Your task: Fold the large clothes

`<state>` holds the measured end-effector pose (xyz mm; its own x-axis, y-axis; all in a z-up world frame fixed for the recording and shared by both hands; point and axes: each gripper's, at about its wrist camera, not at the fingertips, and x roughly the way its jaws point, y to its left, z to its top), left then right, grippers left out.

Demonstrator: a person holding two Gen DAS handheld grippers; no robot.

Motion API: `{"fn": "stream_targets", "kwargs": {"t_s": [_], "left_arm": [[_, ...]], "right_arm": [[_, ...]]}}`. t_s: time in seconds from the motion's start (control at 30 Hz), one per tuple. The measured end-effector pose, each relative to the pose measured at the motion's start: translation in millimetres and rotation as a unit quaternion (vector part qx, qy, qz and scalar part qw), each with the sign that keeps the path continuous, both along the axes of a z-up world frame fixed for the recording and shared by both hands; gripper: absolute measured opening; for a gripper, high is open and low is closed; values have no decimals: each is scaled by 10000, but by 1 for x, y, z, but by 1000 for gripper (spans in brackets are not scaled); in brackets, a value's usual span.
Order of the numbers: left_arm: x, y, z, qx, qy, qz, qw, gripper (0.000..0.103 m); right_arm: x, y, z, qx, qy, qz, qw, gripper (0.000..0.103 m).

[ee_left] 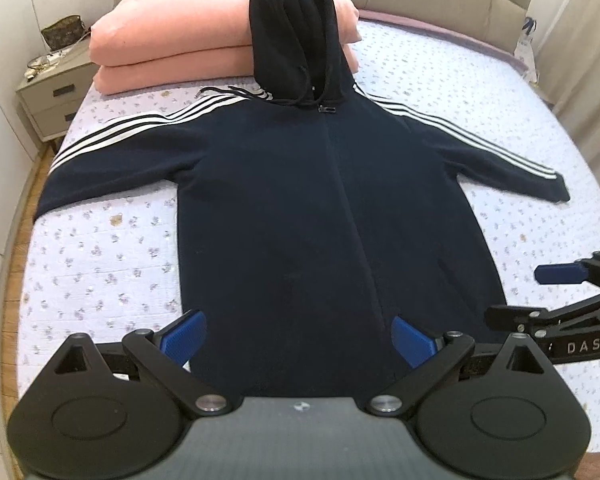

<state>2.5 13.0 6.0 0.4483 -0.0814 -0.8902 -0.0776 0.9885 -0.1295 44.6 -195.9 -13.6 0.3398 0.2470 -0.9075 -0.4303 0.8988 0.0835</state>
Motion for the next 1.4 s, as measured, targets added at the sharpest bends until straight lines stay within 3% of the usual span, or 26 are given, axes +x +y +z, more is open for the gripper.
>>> {"fn": "stream_targets", "kwargs": {"t_s": [0.1,0.23,0.33,0.4,0.53,0.77,0.9,0.93,1.1,1.17,1.27,1.33,1.4], "left_arm": [[5,13,-8,-93,-47,205,9997,101],[22,54,-38,-584,-33,786,9952,101],[43,98,-75,-878,88,1372,9866,98],[55,130,-97,-1043,-59,1814,9778,97],[76,183,-131,-940,-213,2405,9658,97],[94,213,-179,-671,-180,2477,9663,95],[96,225,-202,-730,-265,2699,9598,97],[96,226,-206,-748,-380,2706,9590,103],[93,230,-218,-759,-1244,2720,9512,103],[90,238,-223,-926,-1732,2874,9374,103],[99,262,-226,-1312,-1953,3081,9218,103],[109,278,-224,-1462,-1967,3185,9157,103],[116,296,-226,-1596,-2048,3433,9026,103]], "right_arm": [[12,14,-7,50,48,217,9997,103],[53,48,-30,-84,155,636,9978,103],[94,74,-51,-60,110,688,9976,103],[123,98,-70,7,143,804,9967,103],[156,139,-107,387,298,1011,9937,103],[182,191,-169,184,158,1253,9918,103],[191,205,-194,-52,-107,1326,9911,103],[192,203,-194,7,-128,1301,9914,103],[192,203,-198,149,-345,1149,9927,103],[186,201,-200,248,-532,1045,9928,103],[171,193,-202,396,-790,863,9923,103],[174,197,-200,307,-718,779,9939,103],[189,207,-194,269,-468,588,9968,103]]}}
